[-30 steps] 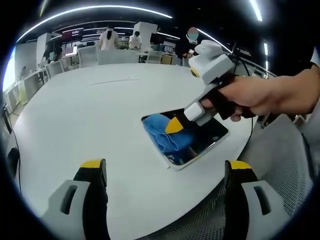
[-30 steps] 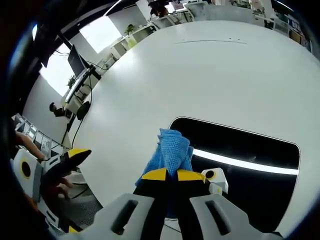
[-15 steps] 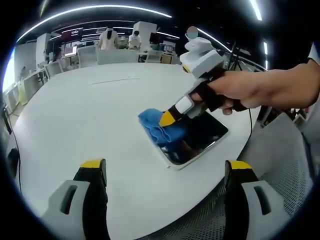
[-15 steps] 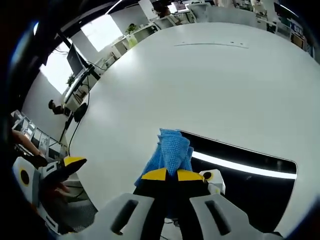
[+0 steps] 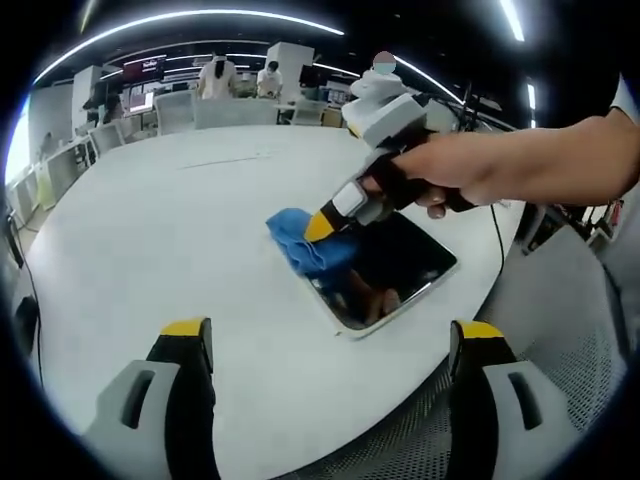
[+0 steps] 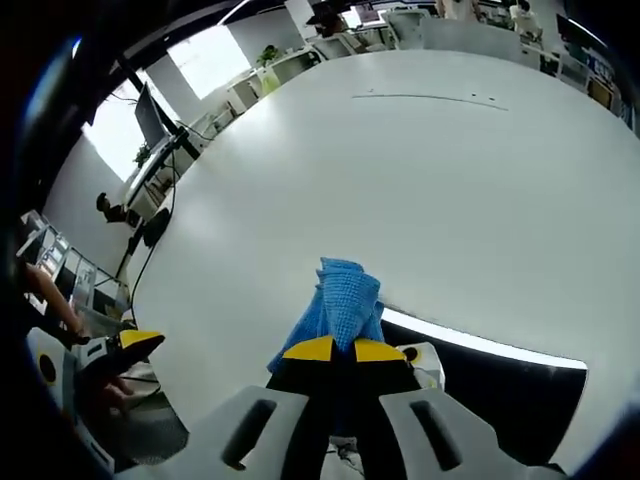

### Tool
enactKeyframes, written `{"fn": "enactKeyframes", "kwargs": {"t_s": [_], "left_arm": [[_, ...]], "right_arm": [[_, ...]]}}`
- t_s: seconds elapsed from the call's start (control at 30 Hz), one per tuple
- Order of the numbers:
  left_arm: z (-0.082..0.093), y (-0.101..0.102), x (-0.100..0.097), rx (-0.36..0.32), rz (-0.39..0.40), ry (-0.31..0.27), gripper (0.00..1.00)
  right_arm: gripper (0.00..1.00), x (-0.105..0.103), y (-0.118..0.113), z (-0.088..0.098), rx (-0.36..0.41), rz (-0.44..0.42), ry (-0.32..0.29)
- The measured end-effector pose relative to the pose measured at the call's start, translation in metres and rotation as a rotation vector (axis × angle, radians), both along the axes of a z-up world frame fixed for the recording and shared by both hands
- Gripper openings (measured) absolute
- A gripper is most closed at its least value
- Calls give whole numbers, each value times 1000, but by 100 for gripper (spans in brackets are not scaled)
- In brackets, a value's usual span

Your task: Wipe the mirror surface with the cleaning cloth until all visible marks leave the cleaned area.

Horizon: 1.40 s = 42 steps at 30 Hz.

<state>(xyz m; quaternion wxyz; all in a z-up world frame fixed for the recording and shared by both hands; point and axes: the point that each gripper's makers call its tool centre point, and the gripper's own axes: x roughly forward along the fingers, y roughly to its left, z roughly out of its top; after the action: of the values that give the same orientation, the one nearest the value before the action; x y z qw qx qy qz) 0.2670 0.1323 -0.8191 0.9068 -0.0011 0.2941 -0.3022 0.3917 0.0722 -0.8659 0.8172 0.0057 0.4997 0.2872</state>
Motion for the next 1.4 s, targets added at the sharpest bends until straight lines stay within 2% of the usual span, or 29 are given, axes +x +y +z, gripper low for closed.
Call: {"fn": "enactKeyframes", "kwargs": {"t_s": [0.6,1.4], "left_arm": [[-1,0,1,0,4,1,98],[1,0,1,0,10,-1,98]], "right_arm": [[0,20,3,0,-16,17,-31],[0,22,-8,-2,-2,26,-24]]}}
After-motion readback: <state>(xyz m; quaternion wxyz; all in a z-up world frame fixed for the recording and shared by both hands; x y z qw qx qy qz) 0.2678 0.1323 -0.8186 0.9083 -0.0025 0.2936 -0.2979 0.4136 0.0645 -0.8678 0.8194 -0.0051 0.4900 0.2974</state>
